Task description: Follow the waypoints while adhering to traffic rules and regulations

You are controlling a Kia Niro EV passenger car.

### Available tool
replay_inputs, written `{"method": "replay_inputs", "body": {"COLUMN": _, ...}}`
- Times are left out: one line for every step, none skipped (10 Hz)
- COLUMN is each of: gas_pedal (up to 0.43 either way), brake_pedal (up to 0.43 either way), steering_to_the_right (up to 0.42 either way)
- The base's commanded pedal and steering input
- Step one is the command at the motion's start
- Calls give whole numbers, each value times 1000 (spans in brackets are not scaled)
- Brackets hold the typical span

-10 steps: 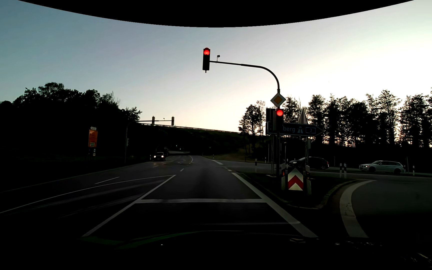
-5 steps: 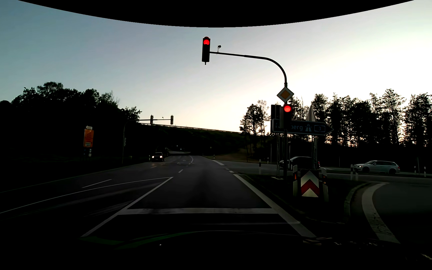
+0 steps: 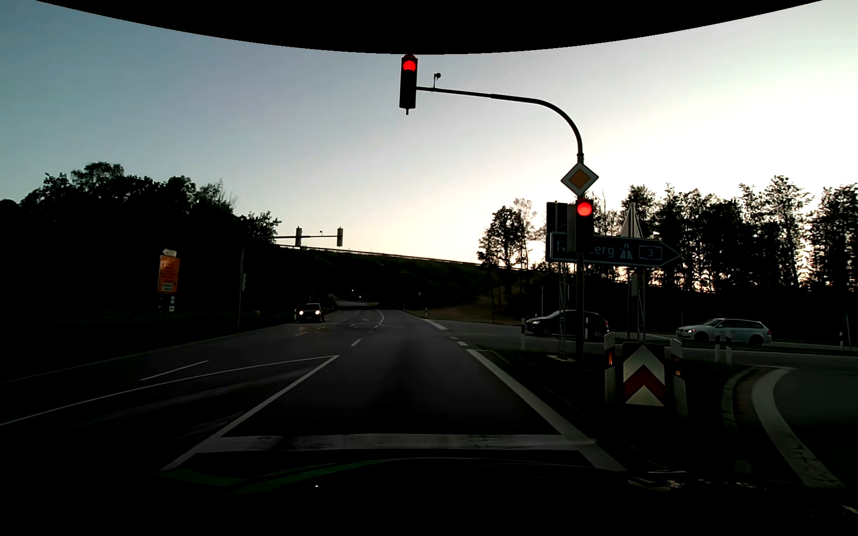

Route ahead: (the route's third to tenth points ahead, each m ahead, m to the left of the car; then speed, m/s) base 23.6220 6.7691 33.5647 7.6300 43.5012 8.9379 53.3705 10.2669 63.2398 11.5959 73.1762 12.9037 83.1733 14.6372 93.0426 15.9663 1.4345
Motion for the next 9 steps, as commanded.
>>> {"method": "replay_inputs", "body": {"gas_pedal": 0, "brake_pedal": 98, "steering_to_the_right": -11}}
{"method": "replay_inputs", "body": {"gas_pedal": 0, "brake_pedal": 110, "steering_to_the_right": -11}}
{"method": "replay_inputs", "body": {"gas_pedal": 0, "brake_pedal": 116, "steering_to_the_right": -11}}
{"method": "replay_inputs", "body": {"gas_pedal": 0, "brake_pedal": 116, "steering_to_the_right": -11}}
{"method": "replay_inputs", "body": {"gas_pedal": 0, "brake_pedal": 122, "steering_to_the_right": -11}}
{"method": "replay_inputs", "body": {"gas_pedal": 0, "brake_pedal": 128, "steering_to_the_right": -11}}
{"method": "replay_inputs", "body": {"gas_pedal": 0, "brake_pedal": 128, "steering_to_the_right": -11}}
{"method": "replay_inputs", "body": {"gas_pedal": 0, "brake_pedal": 134, "steering_to_the_right": -11}}
{"method": "replay_inputs", "body": {"gas_pedal": 0, "brake_pedal": 134, "steering_to_the_right": -11}}
